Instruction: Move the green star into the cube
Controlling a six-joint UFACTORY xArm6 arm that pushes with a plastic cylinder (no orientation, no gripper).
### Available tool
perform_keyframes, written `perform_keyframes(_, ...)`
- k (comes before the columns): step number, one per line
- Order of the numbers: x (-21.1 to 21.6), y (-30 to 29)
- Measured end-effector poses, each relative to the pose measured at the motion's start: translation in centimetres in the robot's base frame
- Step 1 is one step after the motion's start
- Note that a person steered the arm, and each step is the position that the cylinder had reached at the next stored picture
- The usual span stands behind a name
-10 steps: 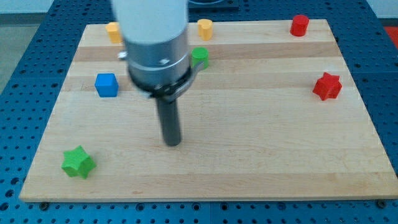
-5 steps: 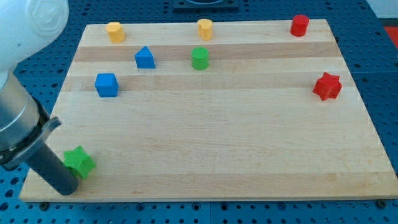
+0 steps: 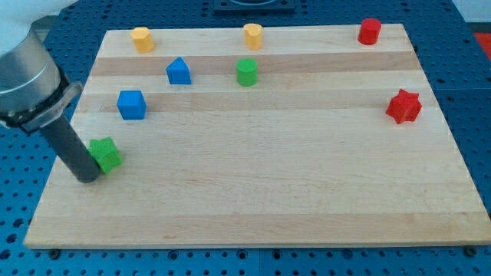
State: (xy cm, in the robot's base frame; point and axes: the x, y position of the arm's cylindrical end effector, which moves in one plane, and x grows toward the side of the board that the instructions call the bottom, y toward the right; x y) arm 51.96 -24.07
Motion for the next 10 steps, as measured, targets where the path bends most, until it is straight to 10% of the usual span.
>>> perform_keyframes(10, -6.2, 2.8)
